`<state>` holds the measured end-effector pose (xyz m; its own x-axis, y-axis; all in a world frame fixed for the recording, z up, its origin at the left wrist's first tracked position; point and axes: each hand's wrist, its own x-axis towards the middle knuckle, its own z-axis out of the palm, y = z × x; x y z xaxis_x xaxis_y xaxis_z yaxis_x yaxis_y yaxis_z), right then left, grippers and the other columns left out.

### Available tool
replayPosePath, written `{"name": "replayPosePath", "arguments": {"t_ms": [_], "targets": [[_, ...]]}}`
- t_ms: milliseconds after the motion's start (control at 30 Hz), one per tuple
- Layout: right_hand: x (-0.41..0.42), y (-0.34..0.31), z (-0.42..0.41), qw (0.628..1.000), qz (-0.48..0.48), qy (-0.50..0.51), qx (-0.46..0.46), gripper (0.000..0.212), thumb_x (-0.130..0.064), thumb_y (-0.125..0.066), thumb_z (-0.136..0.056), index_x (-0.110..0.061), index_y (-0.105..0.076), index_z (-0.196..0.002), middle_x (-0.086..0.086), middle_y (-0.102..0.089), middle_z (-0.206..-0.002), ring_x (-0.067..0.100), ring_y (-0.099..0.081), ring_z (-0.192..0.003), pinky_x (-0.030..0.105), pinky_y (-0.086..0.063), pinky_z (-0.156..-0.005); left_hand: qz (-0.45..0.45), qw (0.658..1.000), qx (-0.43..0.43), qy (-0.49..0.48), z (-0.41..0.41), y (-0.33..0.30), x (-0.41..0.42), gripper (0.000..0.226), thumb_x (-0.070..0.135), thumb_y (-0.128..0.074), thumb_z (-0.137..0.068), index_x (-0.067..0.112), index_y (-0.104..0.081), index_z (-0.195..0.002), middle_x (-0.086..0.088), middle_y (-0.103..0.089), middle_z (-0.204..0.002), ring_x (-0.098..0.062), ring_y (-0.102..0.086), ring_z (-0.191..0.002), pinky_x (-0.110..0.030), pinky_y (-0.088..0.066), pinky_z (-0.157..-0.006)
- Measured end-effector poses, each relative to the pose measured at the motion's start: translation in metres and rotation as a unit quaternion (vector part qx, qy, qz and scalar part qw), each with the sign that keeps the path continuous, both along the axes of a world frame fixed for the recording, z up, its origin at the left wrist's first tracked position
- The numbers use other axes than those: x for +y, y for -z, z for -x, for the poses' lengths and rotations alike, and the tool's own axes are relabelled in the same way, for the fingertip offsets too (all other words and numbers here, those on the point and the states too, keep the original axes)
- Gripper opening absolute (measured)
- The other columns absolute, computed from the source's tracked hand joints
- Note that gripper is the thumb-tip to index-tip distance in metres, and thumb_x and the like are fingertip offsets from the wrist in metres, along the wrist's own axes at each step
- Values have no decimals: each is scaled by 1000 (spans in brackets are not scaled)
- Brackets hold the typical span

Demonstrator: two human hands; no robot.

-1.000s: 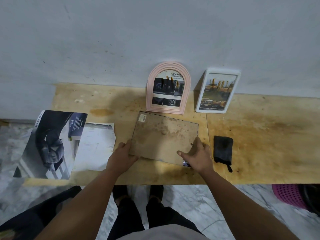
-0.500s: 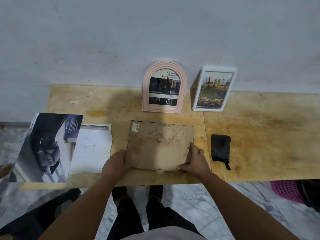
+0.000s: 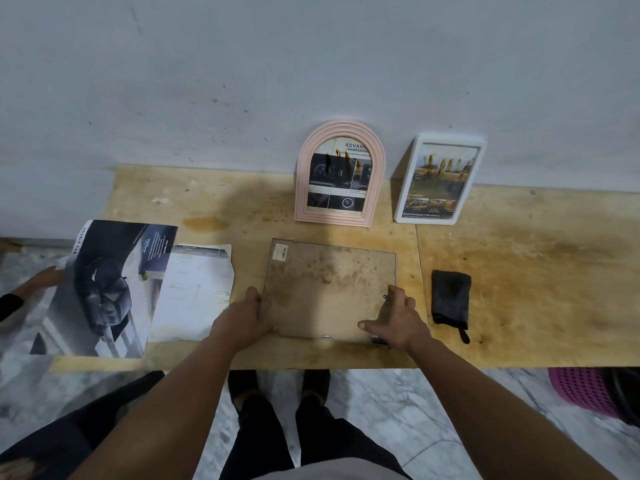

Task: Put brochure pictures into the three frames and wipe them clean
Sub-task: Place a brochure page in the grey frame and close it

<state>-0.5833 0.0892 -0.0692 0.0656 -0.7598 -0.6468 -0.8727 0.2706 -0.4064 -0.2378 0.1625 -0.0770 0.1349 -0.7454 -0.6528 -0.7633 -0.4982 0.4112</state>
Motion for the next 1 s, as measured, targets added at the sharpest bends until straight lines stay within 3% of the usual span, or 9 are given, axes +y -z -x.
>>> {"name": "replayPosePath", "arguments": {"t_ms": [133,267,367,467,600,700,833,933,1000], "targets": [[2,3,-5,1000,12,11,24,115,-58,-88,-64,-31,-15,-149,13,-31,-146,38,-50,-126,50,-52,-96,17,1000,4,0,-1,6,0,48,44,-66,-92,22,-37,-125,-1,-65,-88,-26,-67,-82,-46,-59,-78],[4,7,-6,999,24,27,30,115,-54,-91,-63,-31,-17,-148,14,-33,-143,40,-49,-124,51,-52,-94,13,1000,-21,-2,1,5,-2,48,41,-67,-92,22,-38,-127,-5,-68,-96,-29,-68,-89,-46,-59,-82],[2,6,-7,999,21,44,22,117,-52,-93,-59,-34,-16,-145,14,-32,-141,41,-51,-123,53,-52,-96,27,999,-27,-7,8,1,-5,62,39,-65,-91,27,-31,-141,-9,-65,-117,-34,-66,-104,-49,-57,-88],[1,2,-7,998,6,66,8,113,-50,-91,-61,-36,-17,-146,13,-32,-141,40,-52,-120,47,-52,-95,10,999,-3,-37,22,-8,-5,86,31,-62,-89,36,-11,-158,-11,-51,-131,-40,-60,-116,-49,-52,-93],[9,-8,4,991,6,113,-72,85,-37,-80,-81,-35,-28,-148,7,-54,-132,30,-62,-108,40,-54,-89,32,998,20,-52,28,-19,11,99,39,-60,-83,47,5,-159,-11,-54,-129,-38,-60,-116,-47,-54,-92],[14,-12,18,983,12,142,-115,61,-29,-73,-91,-39,-41,-141,6,-70,-111,22,-70,-92,46,-59,-87,59,995,56,-54,26,-28,23,82,34,-58,-93,48,-11,-159,-9,-64,-133,-35,-63,-119,-39,-51,-90],[4,-24,34,956,6,209,-207,32,-16,-66,-99,-35,-63,-124,9,-69,-126,15,-73,-91,38,-62,-83,97,982,112,-120,16,-46,27,40,22,-46,-107,35,-57,-143,-6,-60,-144,-27,-56,-130,-35,-45,-103],[-10,-45,39,934,-13,255,-248,26,-10,-54,-104,-23,-75,-112,13,-70,-126,22,-72,-98,28,-59,-72,123,972,138,-142,5,-66,19,40,11,-39,-108,32,-68,-126,-7,-62,-138,-29,-58,-125,-41,-50,-105],[-17,-60,42,931,-34,264,-250,37,-6,-44,-104,-16,-79,-109,27,-69,-119,29,-67,-90,25,-52,-60,115,970,153,-149,-1,-78,9,47,3,-38,-106,33,-71,-122,-9,-64,-130,-28,-63,-112,-39,-55,-90]]}}
